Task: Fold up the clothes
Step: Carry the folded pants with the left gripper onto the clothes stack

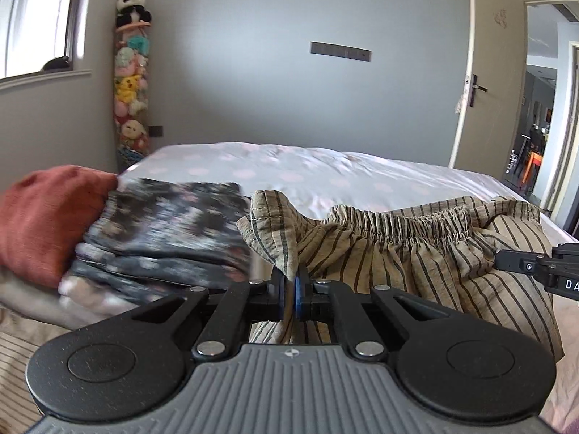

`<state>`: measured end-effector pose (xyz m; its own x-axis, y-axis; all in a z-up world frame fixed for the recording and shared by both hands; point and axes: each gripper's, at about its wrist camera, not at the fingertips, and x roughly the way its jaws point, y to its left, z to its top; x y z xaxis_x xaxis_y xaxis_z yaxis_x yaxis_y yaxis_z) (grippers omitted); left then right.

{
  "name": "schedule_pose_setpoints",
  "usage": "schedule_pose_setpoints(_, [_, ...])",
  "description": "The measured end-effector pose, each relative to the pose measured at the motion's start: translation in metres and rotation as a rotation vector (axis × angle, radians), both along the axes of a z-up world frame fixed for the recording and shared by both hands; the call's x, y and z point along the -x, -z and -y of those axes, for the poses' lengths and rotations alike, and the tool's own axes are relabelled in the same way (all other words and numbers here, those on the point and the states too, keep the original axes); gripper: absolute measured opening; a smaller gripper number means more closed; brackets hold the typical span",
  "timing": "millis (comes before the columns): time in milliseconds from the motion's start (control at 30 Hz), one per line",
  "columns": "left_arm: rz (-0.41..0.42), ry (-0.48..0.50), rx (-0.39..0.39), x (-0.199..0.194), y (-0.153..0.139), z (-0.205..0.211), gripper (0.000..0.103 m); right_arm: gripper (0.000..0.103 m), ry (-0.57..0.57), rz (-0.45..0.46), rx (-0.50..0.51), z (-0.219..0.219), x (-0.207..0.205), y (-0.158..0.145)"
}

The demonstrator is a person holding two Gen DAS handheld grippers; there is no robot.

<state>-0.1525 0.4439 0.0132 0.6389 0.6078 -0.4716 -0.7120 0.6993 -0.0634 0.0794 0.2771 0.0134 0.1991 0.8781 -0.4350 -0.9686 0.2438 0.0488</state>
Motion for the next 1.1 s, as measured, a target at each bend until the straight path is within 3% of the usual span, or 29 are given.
schedule_pose_setpoints(200, [-0.033, -0.068, -0.005, 0.093, -0.045, -0.041, 0.003, 0.009, -0.173, 0.002, -0.017, -0.049, 0.078, -0.036])
schedule_pose_setpoints(433, [-0.109, -0.181, -0.038, 0.195, -0.077, -0.088, 0.003, 0.009, -0.353, -0.019, 0.0, -0.119, 0.177, -0.05])
schedule_pose_setpoints(567, [-0.181, -0.234, -0.028, 0.231, -0.069, -0.111, 0.003, 0.009, -0.413, -0.037, 0.045, -0.15, 0.211, -0.045])
schedule_pose_setpoints(800, [-0.291, -0.262, 0.041, 0.257, -0.02, -0.15, 0.003, 0.009, -0.483, -0.045, 0.173, -0.191, 0.263, -0.007])
schedule_pose_setpoints(1100, [-0.404, -0.246, 0.12, 0.264, 0.052, -0.195, 0.003, 0.01, -0.515, -0.036, 0.346, -0.228, 0.28, 0.057])
